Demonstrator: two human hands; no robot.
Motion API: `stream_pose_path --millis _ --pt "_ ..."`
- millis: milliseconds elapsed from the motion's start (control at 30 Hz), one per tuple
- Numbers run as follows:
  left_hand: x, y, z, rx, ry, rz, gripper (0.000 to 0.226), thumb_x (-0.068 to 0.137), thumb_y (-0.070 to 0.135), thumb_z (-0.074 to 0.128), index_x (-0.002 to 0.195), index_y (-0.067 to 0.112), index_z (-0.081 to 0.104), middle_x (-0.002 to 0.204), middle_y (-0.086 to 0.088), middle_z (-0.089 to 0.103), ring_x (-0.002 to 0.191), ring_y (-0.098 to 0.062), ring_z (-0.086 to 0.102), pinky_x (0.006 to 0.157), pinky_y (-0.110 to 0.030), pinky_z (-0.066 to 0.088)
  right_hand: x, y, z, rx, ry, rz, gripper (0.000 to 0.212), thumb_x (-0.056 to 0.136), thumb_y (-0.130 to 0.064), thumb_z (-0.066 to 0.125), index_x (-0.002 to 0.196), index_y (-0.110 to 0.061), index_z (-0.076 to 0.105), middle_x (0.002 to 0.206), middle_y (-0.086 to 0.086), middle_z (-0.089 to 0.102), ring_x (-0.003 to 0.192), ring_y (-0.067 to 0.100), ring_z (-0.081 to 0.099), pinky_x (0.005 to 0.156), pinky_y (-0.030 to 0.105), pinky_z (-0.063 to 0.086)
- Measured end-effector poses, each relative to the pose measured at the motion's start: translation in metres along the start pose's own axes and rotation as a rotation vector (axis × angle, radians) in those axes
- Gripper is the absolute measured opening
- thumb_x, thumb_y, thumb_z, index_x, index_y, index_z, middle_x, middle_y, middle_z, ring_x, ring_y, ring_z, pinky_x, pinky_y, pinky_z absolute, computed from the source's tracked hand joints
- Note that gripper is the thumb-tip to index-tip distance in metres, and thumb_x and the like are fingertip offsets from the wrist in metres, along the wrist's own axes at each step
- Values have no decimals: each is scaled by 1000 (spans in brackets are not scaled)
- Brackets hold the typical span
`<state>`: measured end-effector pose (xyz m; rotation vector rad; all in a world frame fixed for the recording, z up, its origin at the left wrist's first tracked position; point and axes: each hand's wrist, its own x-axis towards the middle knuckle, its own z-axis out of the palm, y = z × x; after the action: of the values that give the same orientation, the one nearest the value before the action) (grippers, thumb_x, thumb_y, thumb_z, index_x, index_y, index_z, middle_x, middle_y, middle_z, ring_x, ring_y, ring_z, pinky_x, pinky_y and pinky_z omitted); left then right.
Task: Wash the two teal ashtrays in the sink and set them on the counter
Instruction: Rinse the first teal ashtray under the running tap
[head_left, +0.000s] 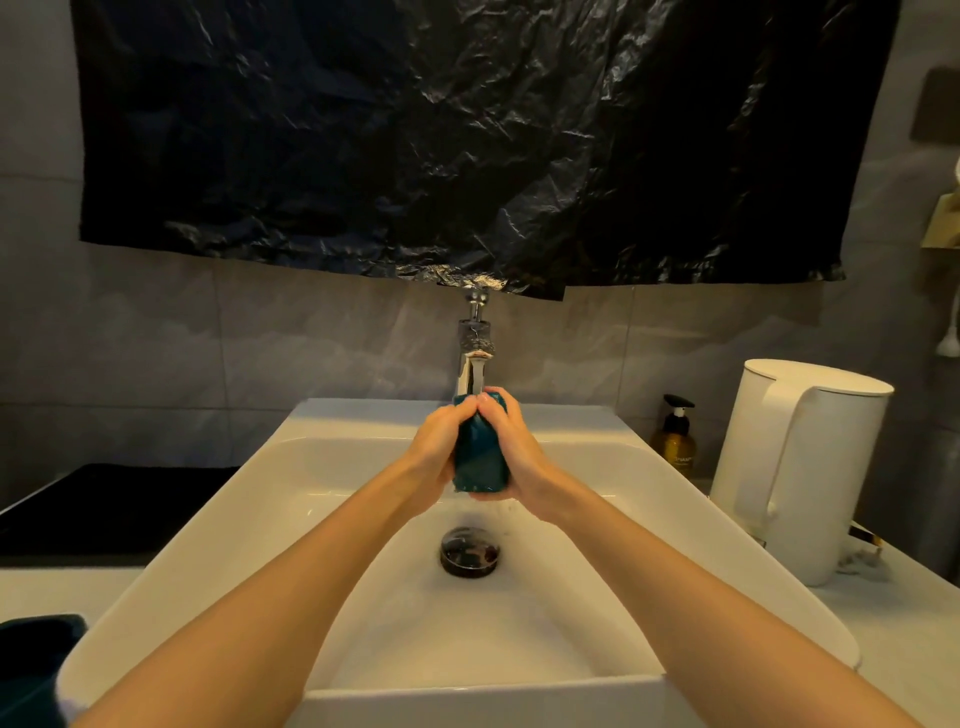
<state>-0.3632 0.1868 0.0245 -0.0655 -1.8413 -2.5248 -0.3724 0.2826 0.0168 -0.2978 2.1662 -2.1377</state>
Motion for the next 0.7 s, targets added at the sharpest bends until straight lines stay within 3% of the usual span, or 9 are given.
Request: stream_pose_path --millis 100,167,267,333,467,567,700 --pt "2 4 -3 -117 81 -76 26 98 37 43 110 18 57 102 -11 60 92 -23 58 80 -37 51 2 4 5 -112 -15 -118 47 98 -49 41 141 -38 28 132 4 47 111 21 54 89 35 52" --pt "2 4 -3 -63 54 -63 29 97 38 44 114 18 57 108 -11 60 97 -23 58 80 -35 51 1 3 8 -89 6 -68 42 96 -55 40 136 -43 32 129 3 49 112 22 54 92 45 53" --pt "1 2 2 11 -34 2 28 97 28 47 117 11 57 111 -12 60 97 -21 59 69 -28 51 0 -1 5 98 52 54 27 93 -56 45 118 -48 45 121 2 54 107 24 56 83 49 55" --pt "0 2 4 -7 -54 -3 28 96 26 49 119 11 56 111 -12 61 98 -21 59 71 -29 52 0 -1 0 81 49 23 25 93 -54 45 117 -47 45 120 3 54 106 25 57 81 47 57" --pt "2 4 -2 -82 -23 -52 33 97 33 48 123 14 54 114 -12 61 100 -23 59 73 -32 53 -1 4 -2 -109 28 -205 38 98 -45 43 134 -38 35 130 5 47 113 20 53 94 35 49" --pt "3 6 -2 -57 -6 -43 38 98 37 43 126 12 52 121 -15 59 109 -26 57 77 -33 54 -2 2 -1 -75 8 -200 40 99 -43 41 138 -36 33 128 3 47 110 18 54 89 29 50" --pt "4 4 -1 -71 -50 -28 34 100 30 42 127 11 51 122 -15 59 108 -24 58 74 -31 53 -1 -3 -1 29 -1 -35 37 97 -48 43 133 -44 37 127 1 51 111 20 55 94 45 51"
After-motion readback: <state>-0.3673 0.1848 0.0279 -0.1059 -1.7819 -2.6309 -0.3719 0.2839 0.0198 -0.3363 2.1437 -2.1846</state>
